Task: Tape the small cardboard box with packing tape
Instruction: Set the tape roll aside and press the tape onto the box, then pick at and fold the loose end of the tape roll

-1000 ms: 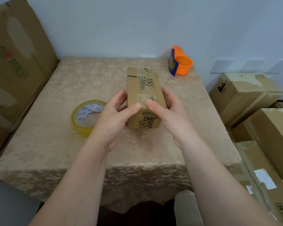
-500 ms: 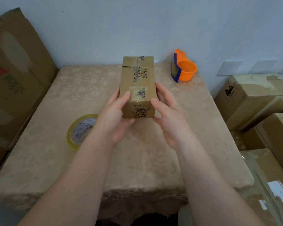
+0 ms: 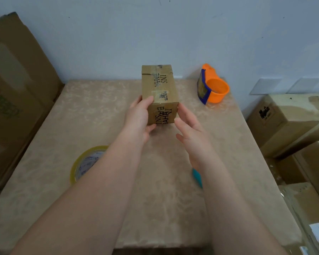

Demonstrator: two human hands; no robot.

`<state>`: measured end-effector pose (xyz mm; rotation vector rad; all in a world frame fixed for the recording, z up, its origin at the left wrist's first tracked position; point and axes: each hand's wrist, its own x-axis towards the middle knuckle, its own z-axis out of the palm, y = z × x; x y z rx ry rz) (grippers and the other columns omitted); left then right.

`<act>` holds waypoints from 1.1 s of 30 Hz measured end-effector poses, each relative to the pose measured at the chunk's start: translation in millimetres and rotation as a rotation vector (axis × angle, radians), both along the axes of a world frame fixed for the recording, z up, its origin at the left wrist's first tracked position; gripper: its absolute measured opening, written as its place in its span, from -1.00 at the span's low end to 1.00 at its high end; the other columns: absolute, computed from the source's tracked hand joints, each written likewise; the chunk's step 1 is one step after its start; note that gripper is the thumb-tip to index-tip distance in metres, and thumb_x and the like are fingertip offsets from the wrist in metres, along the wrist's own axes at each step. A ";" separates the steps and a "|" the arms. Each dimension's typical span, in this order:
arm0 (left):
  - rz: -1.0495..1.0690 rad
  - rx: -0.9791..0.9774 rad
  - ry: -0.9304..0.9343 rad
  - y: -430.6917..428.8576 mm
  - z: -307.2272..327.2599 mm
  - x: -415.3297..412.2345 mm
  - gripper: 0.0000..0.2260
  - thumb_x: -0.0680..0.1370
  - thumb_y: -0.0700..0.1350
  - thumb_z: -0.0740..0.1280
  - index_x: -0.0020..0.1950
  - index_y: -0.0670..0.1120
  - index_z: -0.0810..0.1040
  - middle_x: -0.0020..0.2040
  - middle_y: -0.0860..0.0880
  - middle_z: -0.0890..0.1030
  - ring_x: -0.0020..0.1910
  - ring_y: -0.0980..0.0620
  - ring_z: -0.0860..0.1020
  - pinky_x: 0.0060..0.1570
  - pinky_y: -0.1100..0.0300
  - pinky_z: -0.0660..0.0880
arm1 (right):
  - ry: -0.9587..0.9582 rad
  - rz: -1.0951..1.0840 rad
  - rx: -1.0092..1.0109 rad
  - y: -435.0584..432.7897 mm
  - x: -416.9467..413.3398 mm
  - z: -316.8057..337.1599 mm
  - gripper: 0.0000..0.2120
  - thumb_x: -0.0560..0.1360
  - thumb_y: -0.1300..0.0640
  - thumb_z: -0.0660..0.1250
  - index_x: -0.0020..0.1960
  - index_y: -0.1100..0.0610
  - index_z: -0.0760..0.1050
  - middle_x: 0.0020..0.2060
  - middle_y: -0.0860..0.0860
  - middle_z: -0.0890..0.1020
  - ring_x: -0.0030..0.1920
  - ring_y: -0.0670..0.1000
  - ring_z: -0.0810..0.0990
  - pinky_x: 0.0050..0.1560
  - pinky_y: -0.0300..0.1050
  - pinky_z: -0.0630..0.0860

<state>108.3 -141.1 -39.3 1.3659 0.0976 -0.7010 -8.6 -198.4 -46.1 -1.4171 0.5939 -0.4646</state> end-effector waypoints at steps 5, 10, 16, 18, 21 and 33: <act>0.009 0.001 -0.045 -4.2 -2.2 2.3 -0.68 0.56 -0.14 0.23 0.31 0.05 0.46 0.11 0.00 0.62 0.04 0.01 0.59 0.06 0.04 0.50 | 0.030 0.040 -0.009 -6.7 6.3 -3.0 -0.53 0.62 0.27 0.11 0.49 0.02 0.19 0.28 -0.28 0.38 0.28 -0.29 0.37 0.31 -0.24 0.33; 0.099 0.142 -0.201 1.9 2.8 5.0 -0.59 0.52 -0.20 0.27 0.37 -0.04 0.40 0.27 -0.04 0.54 0.05 0.05 0.55 -0.01 0.09 0.57 | 0.071 0.015 -0.021 -0.5 8.2 -6.9 -0.55 0.60 0.24 0.15 0.47 0.04 0.26 0.31 -0.15 0.43 0.15 -0.27 0.44 0.19 -0.32 0.37; -0.113 0.423 -0.546 52.7 28.0 -7.4 -0.76 0.49 -0.10 0.33 0.15 0.00 0.56 0.01 0.00 0.57 -0.02 0.04 0.51 0.00 0.14 0.46 | 0.213 -0.167 -0.184 6.4 -3.5 -10.0 -0.73 0.51 0.12 0.29 0.20 0.01 0.56 0.09 -0.03 0.65 0.01 -0.11 0.58 0.19 -0.01 0.52; -0.225 0.518 -0.666 76.3 27.5 -13.1 -0.93 0.47 -0.09 0.36 -0.07 0.04 0.59 -0.19 0.01 0.56 -0.13 0.00 0.52 -0.05 0.11 0.44 | 0.247 -0.156 -0.215 12.7 -9.1 -9.8 -0.78 0.49 0.10 0.32 0.12 0.02 0.60 -0.04 -0.02 0.68 -0.10 -0.09 0.57 0.08 -0.03 0.55; -0.325 0.716 -0.783 111.1 19.7 -26.6 -0.98 0.45 -0.10 0.37 -0.18 0.02 0.58 -0.24 -0.03 0.60 -0.14 -0.06 0.57 -0.04 0.11 0.45 | 0.289 -0.081 -0.252 27.5 -18.8 -10.0 -0.84 0.48 0.11 0.33 0.04 0.01 0.61 -0.14 -0.03 0.65 -0.12 -0.04 0.58 0.07 -0.01 0.53; -0.311 0.938 -0.911 171.1 -16.6 -84.9 -0.62 0.44 -0.13 0.40 0.25 -0.05 0.51 0.20 -0.08 0.61 0.16 -0.11 0.54 0.07 0.12 0.41 | 0.432 0.065 -0.441 88.6 -82.6 -6.4 -0.79 0.50 0.12 0.32 0.11 0.08 0.61 -0.01 0.03 0.69 0.03 0.01 0.62 0.15 -0.11 0.49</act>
